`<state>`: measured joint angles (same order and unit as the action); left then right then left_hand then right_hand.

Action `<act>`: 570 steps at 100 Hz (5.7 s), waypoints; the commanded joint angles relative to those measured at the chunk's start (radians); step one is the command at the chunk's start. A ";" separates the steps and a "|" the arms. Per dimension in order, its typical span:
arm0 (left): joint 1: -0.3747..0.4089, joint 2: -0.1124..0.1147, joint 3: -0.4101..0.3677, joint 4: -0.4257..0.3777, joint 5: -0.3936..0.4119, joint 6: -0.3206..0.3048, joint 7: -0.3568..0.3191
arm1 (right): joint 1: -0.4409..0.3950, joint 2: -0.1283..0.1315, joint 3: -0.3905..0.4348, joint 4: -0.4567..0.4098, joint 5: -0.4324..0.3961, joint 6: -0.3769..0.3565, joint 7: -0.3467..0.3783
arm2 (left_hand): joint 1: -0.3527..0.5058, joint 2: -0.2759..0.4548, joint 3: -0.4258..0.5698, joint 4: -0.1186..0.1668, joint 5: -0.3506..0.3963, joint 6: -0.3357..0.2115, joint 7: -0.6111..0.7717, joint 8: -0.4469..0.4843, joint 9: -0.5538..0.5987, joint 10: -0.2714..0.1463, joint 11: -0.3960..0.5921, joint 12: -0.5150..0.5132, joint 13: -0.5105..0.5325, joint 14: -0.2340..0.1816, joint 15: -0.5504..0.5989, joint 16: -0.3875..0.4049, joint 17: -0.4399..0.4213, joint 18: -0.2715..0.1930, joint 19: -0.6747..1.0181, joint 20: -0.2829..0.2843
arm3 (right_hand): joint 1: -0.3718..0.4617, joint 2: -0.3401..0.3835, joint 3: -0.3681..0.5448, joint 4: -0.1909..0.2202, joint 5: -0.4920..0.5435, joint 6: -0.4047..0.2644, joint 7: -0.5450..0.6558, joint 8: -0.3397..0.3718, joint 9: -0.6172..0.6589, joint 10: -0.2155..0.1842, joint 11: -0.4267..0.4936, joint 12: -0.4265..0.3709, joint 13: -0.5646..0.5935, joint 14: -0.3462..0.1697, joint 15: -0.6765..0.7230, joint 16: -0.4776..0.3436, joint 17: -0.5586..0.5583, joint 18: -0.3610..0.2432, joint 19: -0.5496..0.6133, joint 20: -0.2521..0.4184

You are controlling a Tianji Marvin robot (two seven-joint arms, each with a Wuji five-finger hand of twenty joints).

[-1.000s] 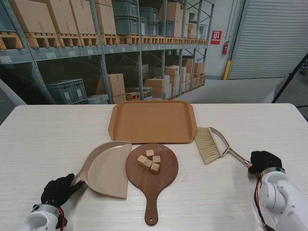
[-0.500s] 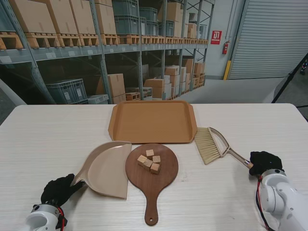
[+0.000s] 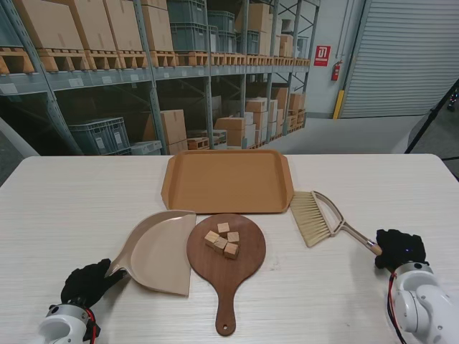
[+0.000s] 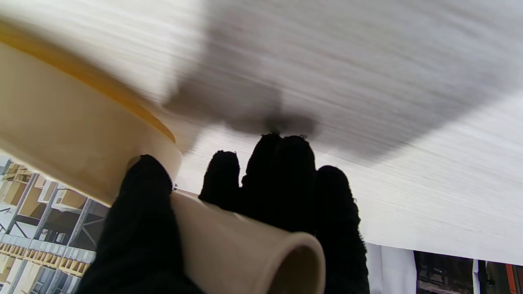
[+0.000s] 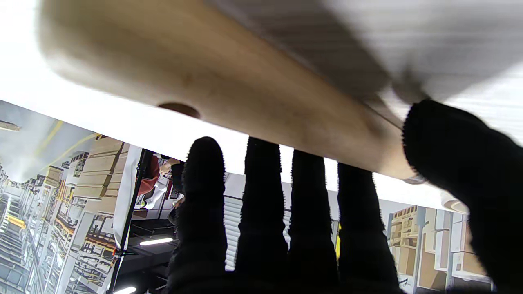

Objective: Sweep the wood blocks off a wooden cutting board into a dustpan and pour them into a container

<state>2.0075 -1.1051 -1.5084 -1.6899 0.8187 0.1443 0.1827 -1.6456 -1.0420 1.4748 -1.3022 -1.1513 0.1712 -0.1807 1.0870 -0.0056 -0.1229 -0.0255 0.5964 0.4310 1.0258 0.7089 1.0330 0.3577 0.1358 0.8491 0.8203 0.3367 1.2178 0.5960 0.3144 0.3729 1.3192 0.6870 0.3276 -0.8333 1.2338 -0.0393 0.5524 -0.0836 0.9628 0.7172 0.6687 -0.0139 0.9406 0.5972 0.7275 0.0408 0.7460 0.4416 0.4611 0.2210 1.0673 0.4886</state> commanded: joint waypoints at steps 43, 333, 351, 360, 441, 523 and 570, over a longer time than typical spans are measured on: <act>0.028 -0.010 0.004 0.024 -0.011 0.014 -0.020 | 0.010 0.010 -0.033 0.035 -0.008 -0.010 0.061 | 0.125 0.133 0.092 0.000 0.066 -0.053 0.032 -0.003 0.050 -0.341 1.255 -0.062 0.058 -0.271 -0.006 0.006 -0.007 -0.034 0.026 0.027 | -0.009 -0.007 0.020 0.014 0.108 0.047 -0.106 -0.054 0.101 0.044 -0.097 -0.077 0.085 0.030 -0.057 -0.039 0.054 0.013 0.003 -0.003; 0.025 -0.013 -0.002 0.027 -0.034 0.027 -0.030 | 0.035 -0.014 -0.013 -0.076 0.131 0.079 0.177 | 0.122 0.129 0.092 0.000 0.078 -0.059 0.023 -0.010 0.051 -0.339 1.248 -0.066 0.066 -0.262 -0.016 0.003 -0.007 -0.034 0.026 0.027 | 0.506 -0.201 0.336 0.440 0.756 -0.234 0.193 0.353 0.781 -0.072 0.081 0.133 0.575 0.046 0.486 -0.050 0.507 0.113 0.578 -0.377; 0.027 -0.013 -0.006 0.026 -0.031 0.025 -0.028 | 0.028 -0.024 -0.005 -0.091 0.182 0.087 0.158 | 0.122 0.129 0.093 0.000 0.080 -0.060 0.021 -0.012 0.052 -0.338 1.246 -0.066 0.068 -0.260 -0.017 0.003 -0.007 -0.034 0.026 0.027 | 0.500 -0.263 0.336 0.462 0.755 -0.212 0.179 0.348 0.782 -0.050 0.113 0.136 0.573 0.053 0.563 -0.036 0.534 0.105 0.613 -0.357; 0.027 -0.013 -0.008 0.026 -0.031 0.026 -0.026 | 0.023 -0.032 -0.004 -0.103 0.212 0.116 0.142 | 0.122 0.130 0.093 0.000 0.080 -0.060 0.020 -0.012 0.053 -0.338 1.246 -0.067 0.068 -0.262 -0.018 0.003 -0.007 -0.034 0.026 0.027 | 0.510 -0.293 0.336 0.512 0.761 -0.201 0.205 0.357 0.782 -0.035 0.156 0.145 0.570 0.041 0.644 -0.002 0.566 0.091 0.653 -0.334; 0.034 -0.015 -0.016 0.023 -0.030 0.025 -0.017 | -0.005 -0.101 0.047 -0.163 0.435 0.179 -0.051 | 0.122 0.129 0.093 0.001 0.080 -0.060 0.021 -0.013 0.053 -0.337 1.246 -0.067 0.067 -0.257 -0.019 0.006 -0.007 -0.034 0.026 0.027 | 0.540 -0.310 0.336 0.609 0.771 -0.175 0.289 0.357 0.779 -0.004 0.264 0.158 0.564 0.001 0.810 0.054 0.629 0.040 0.747 -0.291; 0.034 -0.010 -0.036 0.010 0.004 0.018 -0.032 | -0.066 -0.128 0.045 -0.320 0.599 0.066 -0.069 | 0.128 0.110 0.094 0.002 0.097 -0.050 0.006 -0.022 0.063 -0.330 1.239 -0.072 0.074 -0.256 -0.020 0.007 0.002 -0.029 0.024 0.025 | 0.540 -0.297 0.336 0.573 0.769 -0.174 0.281 0.354 0.778 -0.001 0.245 0.159 0.565 0.008 0.788 0.035 0.608 0.050 0.736 -0.291; 0.016 0.000 -0.022 -0.004 0.045 0.018 -0.061 | -0.062 -0.107 -0.009 -0.266 0.524 0.014 -0.040 | 0.123 0.097 0.096 0.005 0.112 -0.052 -0.006 -0.028 0.070 -0.328 1.233 -0.075 0.083 -0.257 -0.022 0.004 0.022 -0.023 0.026 0.024 | 0.538 -0.294 0.336 0.559 0.767 -0.177 0.274 0.354 0.778 -0.003 0.233 0.156 0.566 0.006 0.780 0.031 0.601 0.052 0.730 -0.293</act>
<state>2.0167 -1.1040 -1.5414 -1.6973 0.8567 0.1576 0.1512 -1.7024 -1.1544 1.4743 -1.5774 -0.6298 0.1924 -0.2361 1.0870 -0.0105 -0.1315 -0.0258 0.6168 0.4169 0.9992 0.6978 1.0372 0.3384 0.1593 0.8245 0.8224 0.3352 1.2038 0.5960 0.3216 0.3714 1.3181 0.6870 0.7174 -1.2187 1.1118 0.5239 1.1553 -0.0753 1.0819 1.0581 1.3702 0.0059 1.1278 0.7335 1.2552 0.0879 1.5080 0.4883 1.0518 0.2571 1.6776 0.1793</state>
